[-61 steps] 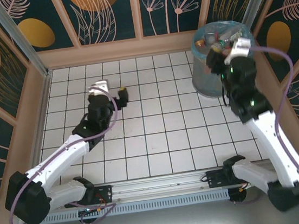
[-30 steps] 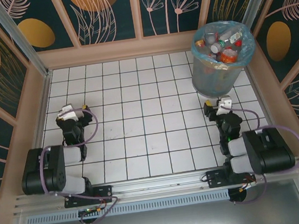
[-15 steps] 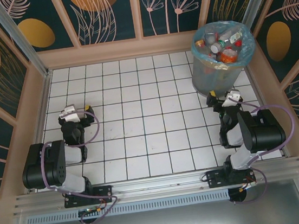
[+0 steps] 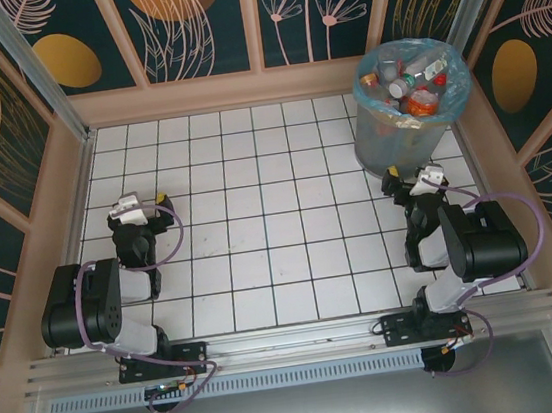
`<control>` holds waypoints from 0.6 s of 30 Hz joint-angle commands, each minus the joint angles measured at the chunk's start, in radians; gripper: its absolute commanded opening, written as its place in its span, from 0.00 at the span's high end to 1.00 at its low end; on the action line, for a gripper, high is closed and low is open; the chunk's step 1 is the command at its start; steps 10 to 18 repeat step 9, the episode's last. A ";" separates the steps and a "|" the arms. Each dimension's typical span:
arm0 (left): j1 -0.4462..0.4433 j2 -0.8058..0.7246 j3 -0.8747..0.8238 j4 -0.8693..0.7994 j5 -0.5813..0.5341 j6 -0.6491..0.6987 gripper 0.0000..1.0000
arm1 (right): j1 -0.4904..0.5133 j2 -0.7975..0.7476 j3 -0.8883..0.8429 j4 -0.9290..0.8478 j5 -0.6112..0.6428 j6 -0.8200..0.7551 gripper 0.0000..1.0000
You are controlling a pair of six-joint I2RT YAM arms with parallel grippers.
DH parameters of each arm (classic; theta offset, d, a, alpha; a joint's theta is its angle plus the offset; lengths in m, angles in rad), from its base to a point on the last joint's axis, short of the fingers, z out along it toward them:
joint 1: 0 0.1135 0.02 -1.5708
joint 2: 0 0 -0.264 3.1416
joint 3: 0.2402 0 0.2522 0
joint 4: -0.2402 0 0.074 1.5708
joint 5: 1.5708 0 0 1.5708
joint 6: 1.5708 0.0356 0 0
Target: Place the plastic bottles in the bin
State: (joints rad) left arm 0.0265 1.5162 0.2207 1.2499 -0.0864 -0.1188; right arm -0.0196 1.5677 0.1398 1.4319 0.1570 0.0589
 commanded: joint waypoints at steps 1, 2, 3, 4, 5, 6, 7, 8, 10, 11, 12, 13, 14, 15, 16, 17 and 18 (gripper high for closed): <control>0.000 0.002 0.005 0.039 0.004 0.016 0.01 | 0.001 -0.008 0.018 0.000 0.024 0.007 0.01; 0.000 0.001 0.004 0.039 0.003 0.016 0.01 | 0.001 -0.008 0.021 -0.002 0.023 0.007 0.01; 0.000 0.001 0.004 0.038 0.002 0.016 0.01 | 0.001 -0.008 0.021 -0.002 0.023 0.007 0.01; 0.000 0.001 0.005 0.039 0.002 0.016 0.01 | 0.001 -0.008 0.020 -0.001 0.023 0.007 0.01; 0.000 0.000 0.004 0.040 0.004 0.016 0.01 | 0.001 -0.008 0.021 -0.002 0.023 0.007 0.01; 0.000 0.001 0.005 0.040 0.004 0.016 0.01 | 0.001 -0.008 0.021 -0.002 0.023 0.007 0.01; 0.000 0.000 0.004 0.041 0.004 0.016 0.01 | 0.001 -0.008 0.021 -0.001 0.023 0.007 0.01; 0.000 0.000 0.003 0.042 0.004 0.016 0.01 | 0.001 -0.008 0.021 -0.001 0.023 0.007 0.01; -0.001 -0.001 0.003 0.042 0.004 0.016 0.01 | 0.002 -0.008 0.020 -0.002 0.023 0.007 0.01; -0.001 -0.001 0.003 0.042 0.004 0.016 0.01 | 0.002 -0.008 0.020 -0.002 0.023 0.007 0.01; -0.001 -0.001 0.003 0.042 0.004 0.016 0.01 | 0.002 -0.008 0.020 -0.002 0.023 0.007 0.01; -0.001 -0.001 0.003 0.042 0.004 0.016 0.01 | 0.002 -0.008 0.020 -0.002 0.023 0.007 0.01; -0.001 -0.001 0.003 0.042 0.004 0.016 0.01 | 0.002 -0.008 0.020 -0.002 0.023 0.007 0.01; -0.001 -0.001 0.003 0.042 0.004 0.016 0.01 | 0.002 -0.008 0.020 -0.002 0.023 0.007 0.01; -0.001 -0.001 0.003 0.042 0.004 0.016 0.01 | 0.002 -0.008 0.020 -0.002 0.023 0.007 0.01; -0.001 -0.001 0.003 0.042 0.004 0.016 0.01 | 0.002 -0.008 0.020 -0.002 0.023 0.007 0.01; -0.001 -0.001 0.003 0.042 0.004 0.016 0.01 | 0.002 -0.008 0.020 -0.002 0.023 0.007 0.01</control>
